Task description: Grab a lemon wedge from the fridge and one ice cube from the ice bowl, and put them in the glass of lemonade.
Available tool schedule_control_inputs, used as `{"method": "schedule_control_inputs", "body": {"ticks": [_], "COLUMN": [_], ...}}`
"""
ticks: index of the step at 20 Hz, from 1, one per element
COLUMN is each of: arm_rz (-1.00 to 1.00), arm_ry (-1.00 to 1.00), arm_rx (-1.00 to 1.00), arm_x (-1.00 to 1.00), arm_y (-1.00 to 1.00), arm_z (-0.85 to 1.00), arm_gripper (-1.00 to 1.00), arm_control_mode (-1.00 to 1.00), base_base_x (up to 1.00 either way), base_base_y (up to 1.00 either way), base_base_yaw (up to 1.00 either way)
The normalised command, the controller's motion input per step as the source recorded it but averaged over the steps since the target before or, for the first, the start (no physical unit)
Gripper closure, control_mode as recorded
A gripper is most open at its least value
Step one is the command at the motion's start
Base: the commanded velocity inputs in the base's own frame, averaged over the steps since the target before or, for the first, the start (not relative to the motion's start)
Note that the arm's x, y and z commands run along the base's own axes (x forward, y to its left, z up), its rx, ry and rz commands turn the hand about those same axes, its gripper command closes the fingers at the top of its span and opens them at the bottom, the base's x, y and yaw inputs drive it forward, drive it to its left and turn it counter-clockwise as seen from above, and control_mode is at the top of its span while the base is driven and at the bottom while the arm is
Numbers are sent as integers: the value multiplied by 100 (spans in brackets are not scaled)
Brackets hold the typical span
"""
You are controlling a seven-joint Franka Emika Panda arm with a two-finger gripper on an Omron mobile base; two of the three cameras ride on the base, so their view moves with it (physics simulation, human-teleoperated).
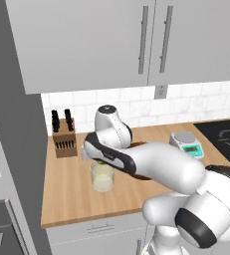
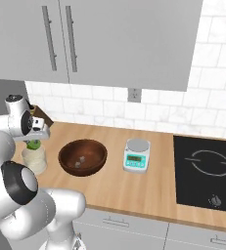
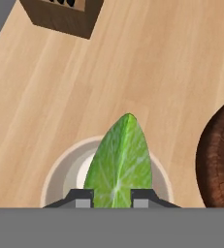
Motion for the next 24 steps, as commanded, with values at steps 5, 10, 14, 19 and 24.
{"method": "schedule_control_inputs", "body": {"ticks": [5,10,14,19,24], "arm_rz": [0,0,0,0,0], "arm_ry": [-1,0,-1,-11,-9], "arm_rx": [0,0,0,0,0], "arm_x": [0,0,0,-22,0], "arm_y": [0,0,0,0,0], "arm_z": [0,0,0,0,0], "arm_gripper": [100,100,100,100,100], "arm_control_mode": [-100,-100,-100,-100,-100], "base_base_x": [0,0,0,0,0], "base_base_y": [0,0,0,0,0], "base_base_yaw": [0,0,0,0,0]}}
